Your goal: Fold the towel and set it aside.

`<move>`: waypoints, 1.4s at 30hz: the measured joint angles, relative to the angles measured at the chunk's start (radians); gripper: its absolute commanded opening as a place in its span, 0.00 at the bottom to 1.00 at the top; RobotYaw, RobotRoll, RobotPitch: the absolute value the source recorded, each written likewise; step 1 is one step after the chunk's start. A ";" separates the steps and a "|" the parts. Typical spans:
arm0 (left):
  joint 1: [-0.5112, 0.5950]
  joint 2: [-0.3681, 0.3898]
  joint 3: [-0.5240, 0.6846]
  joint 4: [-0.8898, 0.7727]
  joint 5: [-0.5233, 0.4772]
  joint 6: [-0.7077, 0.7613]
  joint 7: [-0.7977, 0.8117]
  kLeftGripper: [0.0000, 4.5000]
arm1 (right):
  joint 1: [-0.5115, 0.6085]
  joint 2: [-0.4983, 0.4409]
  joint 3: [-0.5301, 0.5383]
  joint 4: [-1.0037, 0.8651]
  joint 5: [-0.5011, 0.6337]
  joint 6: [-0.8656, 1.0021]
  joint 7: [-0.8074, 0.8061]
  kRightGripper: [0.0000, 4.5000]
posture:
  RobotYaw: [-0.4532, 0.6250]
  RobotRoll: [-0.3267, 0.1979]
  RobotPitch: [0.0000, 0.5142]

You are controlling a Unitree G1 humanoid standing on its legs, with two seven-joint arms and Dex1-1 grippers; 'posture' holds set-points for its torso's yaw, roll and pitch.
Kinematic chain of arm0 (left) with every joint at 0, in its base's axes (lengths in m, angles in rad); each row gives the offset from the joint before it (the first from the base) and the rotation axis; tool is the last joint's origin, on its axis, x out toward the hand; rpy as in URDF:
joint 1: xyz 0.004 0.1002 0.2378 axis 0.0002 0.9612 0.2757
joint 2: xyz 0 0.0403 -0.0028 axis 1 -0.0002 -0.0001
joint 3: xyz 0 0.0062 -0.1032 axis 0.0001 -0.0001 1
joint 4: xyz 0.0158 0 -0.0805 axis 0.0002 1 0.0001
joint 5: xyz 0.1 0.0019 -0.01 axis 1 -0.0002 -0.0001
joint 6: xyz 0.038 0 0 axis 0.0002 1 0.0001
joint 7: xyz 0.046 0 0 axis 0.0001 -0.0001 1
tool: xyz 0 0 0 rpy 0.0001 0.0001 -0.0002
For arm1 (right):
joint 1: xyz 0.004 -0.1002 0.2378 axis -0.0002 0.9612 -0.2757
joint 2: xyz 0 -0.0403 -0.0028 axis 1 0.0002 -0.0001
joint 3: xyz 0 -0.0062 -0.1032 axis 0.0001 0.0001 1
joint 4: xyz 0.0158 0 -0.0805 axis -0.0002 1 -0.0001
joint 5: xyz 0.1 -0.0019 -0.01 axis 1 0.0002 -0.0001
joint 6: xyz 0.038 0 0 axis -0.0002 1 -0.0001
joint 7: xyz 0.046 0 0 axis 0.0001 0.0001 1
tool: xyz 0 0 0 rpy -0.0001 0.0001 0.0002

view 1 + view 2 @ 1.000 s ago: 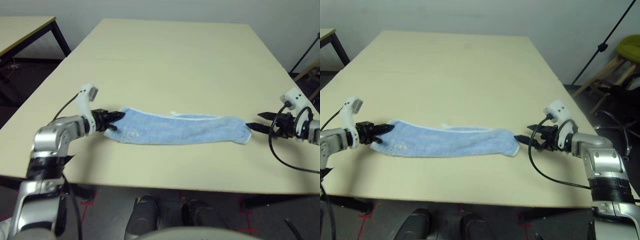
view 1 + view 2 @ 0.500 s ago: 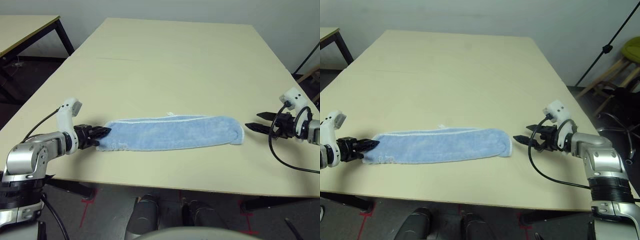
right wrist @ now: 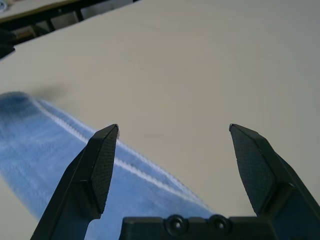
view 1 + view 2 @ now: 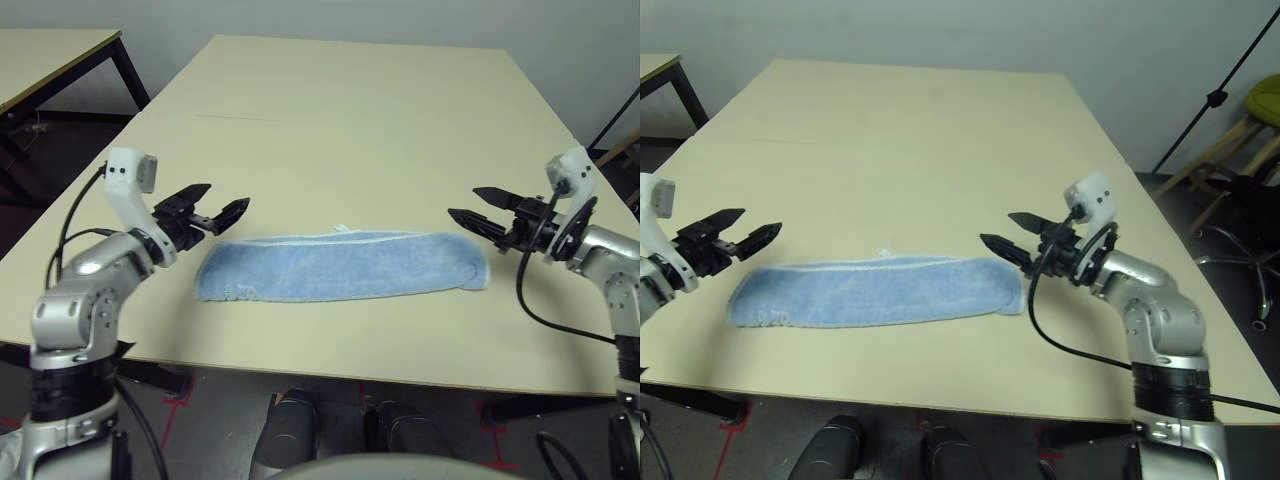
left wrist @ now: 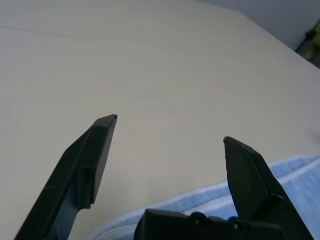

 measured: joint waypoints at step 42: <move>0.330 -0.052 -0.052 0.246 0.143 -0.446 0.013 0.00 | 0.195 0.084 0.077 0.216 -0.138 -0.207 -0.199 0.01 | 0.56 0.62 0.21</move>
